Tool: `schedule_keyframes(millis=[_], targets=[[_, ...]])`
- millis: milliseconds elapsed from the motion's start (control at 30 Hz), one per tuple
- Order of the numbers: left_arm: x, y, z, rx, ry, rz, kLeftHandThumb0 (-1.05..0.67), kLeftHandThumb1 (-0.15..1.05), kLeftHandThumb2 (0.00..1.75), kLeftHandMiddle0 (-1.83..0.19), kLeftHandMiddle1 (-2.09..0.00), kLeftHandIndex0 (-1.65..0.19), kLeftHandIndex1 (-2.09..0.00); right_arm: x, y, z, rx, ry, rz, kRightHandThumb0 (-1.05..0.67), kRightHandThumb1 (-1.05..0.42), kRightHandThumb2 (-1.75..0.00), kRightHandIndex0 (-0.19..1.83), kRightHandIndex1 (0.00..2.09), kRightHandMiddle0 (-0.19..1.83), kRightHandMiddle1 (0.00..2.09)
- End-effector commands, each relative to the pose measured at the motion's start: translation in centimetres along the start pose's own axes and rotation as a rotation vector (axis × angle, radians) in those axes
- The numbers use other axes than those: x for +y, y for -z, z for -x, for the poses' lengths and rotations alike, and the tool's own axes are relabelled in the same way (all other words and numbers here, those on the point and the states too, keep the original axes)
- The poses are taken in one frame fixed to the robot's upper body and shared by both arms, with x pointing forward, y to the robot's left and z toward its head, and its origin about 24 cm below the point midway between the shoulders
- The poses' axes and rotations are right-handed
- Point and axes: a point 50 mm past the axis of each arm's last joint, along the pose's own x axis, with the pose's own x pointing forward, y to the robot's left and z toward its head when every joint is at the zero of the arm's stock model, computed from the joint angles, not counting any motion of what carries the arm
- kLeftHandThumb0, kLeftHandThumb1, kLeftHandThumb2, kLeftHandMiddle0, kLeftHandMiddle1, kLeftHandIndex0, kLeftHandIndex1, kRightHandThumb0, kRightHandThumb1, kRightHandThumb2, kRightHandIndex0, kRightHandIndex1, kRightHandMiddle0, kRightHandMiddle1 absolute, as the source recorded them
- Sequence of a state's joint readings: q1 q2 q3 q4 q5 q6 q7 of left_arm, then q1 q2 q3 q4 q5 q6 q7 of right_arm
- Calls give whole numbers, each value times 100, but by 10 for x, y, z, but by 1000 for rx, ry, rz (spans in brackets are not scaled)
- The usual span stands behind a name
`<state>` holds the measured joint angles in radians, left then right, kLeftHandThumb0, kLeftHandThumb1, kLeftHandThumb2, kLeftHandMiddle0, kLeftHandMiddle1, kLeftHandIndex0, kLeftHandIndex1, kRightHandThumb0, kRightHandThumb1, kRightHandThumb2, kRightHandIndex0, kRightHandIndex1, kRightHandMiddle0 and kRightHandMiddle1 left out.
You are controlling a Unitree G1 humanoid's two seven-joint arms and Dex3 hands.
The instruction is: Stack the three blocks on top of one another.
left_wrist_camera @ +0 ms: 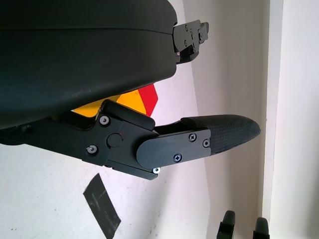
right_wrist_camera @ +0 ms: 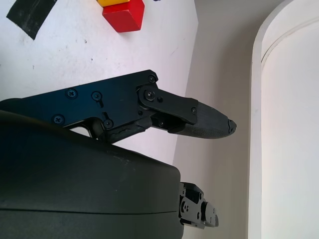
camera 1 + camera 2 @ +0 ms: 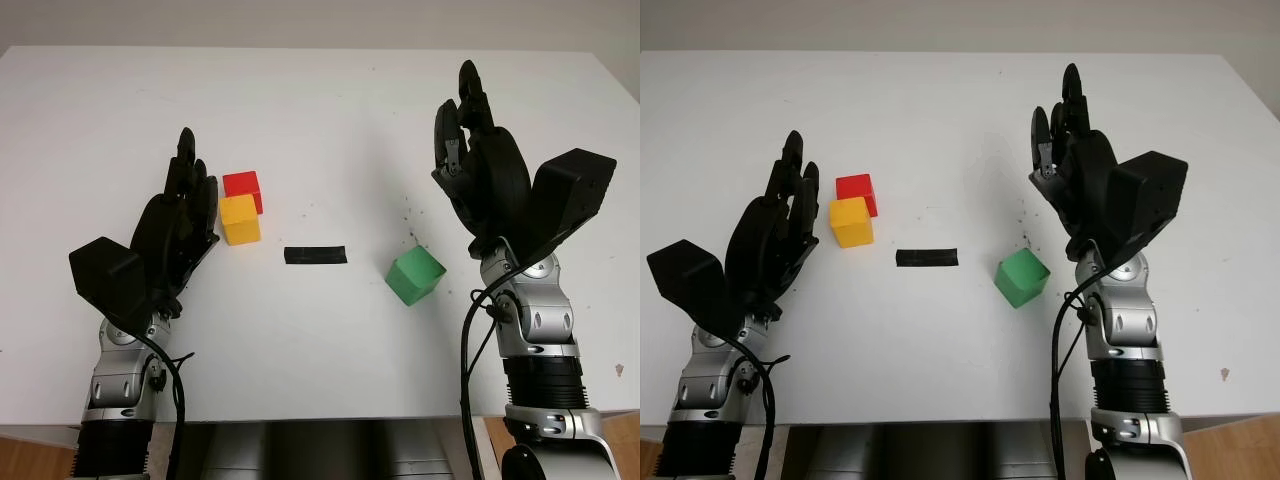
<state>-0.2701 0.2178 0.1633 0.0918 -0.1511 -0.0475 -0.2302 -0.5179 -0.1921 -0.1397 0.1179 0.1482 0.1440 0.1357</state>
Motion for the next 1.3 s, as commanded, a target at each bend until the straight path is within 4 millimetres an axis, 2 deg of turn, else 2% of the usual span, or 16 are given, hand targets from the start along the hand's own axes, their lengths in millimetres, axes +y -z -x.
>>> schedule_keyframes(millis=[0,267,367,500,633,667,833,867,900,1033,1133,1267], targets=[[1,-1,4,-7,3,-7,-76,105,60,19,0,19,0,0,0,2,-9,-3,-3,-59,-105,-66,-19,0,-19,0],[3,-1,4,-6,2,-8,-76,105,59,19,0,19,0,2,2,3,-6,-13,2,-60,-105,-66,-19,0,-19,0],[9,-5,3,-11,-4,-32,-75,105,60,19,0,19,0,3,2,3,-5,-17,3,-59,-105,-68,-19,0,-19,0],[30,-26,-7,-56,-27,-95,-71,105,53,19,-1,19,-2,4,2,3,-11,-20,5,-59,-105,-69,-19,0,-19,0],[52,-49,-18,-70,-34,-239,-66,105,46,18,-3,18,-3,5,2,2,-16,-27,-5,-61,-105,-67,-19,0,-19,0],[56,-53,-21,-72,-37,-265,-63,105,40,18,-4,17,-4,5,2,2,-17,-28,-7,-62,-105,-67,-19,0,-19,0],[78,-86,-38,-101,5,-503,-51,105,13,8,-7,7,-8,4,2,2,-14,-38,-16,-62,-105,-67,-19,0,-19,0],[79,-90,-40,-108,15,-537,-46,103,10,1,-9,0,-12,4,2,2,-14,-39,-16,-62,-105,-67,-19,0,-19,0],[81,-97,-44,-112,19,-665,-42,101,7,-7,-10,-9,-15,4,2,2,-13,-40,-18,-62,-105,-67,-19,0,-19,0],[83,-111,-55,-135,48,-1045,-30,92,5,-31,-10,-38,-23,3,4,2,-9,-45,-12,-63,-105,-67,-19,0,-19,0],[81,-116,-63,-172,112,-1318,-32,91,5,-32,-9,-40,-22,3,4,2,-10,-42,-16,-63,-105,-67,-19,0,-19,0],[75,-118,-73,-191,187,-1524,-29,91,5,-28,-6,-41,-18,2,4,2,-10,-40,-19,-62,-105,-66,-19,0,-19,0]])
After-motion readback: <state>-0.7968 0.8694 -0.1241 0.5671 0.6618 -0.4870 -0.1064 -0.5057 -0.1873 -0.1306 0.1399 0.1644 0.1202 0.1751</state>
